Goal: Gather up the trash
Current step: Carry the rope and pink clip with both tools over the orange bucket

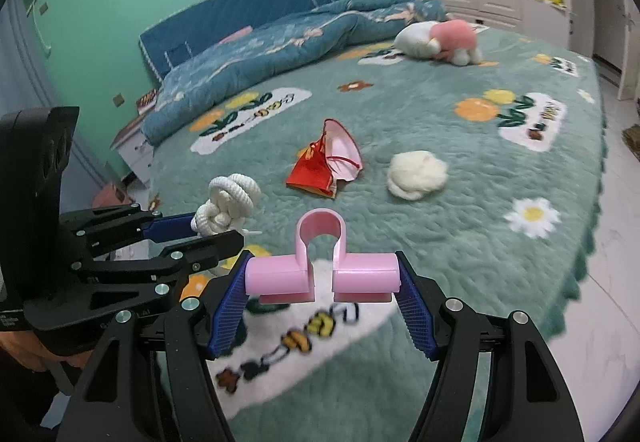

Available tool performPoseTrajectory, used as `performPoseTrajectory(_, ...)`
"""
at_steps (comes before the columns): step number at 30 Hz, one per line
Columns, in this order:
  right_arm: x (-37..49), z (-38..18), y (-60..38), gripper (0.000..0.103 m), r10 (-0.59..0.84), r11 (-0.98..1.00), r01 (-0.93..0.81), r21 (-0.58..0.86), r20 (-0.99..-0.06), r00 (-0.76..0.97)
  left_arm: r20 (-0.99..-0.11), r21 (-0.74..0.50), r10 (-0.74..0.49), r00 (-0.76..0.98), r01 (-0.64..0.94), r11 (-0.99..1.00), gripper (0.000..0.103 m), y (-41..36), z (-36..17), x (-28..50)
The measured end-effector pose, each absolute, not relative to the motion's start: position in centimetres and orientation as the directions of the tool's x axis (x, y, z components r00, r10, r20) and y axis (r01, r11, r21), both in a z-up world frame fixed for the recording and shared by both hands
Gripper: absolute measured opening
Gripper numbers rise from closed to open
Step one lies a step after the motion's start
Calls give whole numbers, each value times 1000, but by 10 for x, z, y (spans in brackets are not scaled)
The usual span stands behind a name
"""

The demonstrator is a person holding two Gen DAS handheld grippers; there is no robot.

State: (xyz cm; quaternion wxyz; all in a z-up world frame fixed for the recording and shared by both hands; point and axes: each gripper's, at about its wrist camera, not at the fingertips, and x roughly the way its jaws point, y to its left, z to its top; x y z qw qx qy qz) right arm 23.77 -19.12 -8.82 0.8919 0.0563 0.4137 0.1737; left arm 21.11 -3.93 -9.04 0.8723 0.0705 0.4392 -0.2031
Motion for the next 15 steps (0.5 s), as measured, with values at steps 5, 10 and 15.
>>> performPoseTrajectory(5,191,-70,-215,68,331,944,-220,247,-699,634,-779,-43,-332,532,483,875,37,-66,-77,174)
performPoseTrajectory(10,144,-59,-248,68,289,955,-147,259,-681,673,-769,-41,-383,512,558,829,37,-97,-70,142)
performPoseTrajectory(15,96,-52,-282,68,226,963,-61,263,-663,714,-758,-21,-428,492,638,770,37,-135,-64,115)
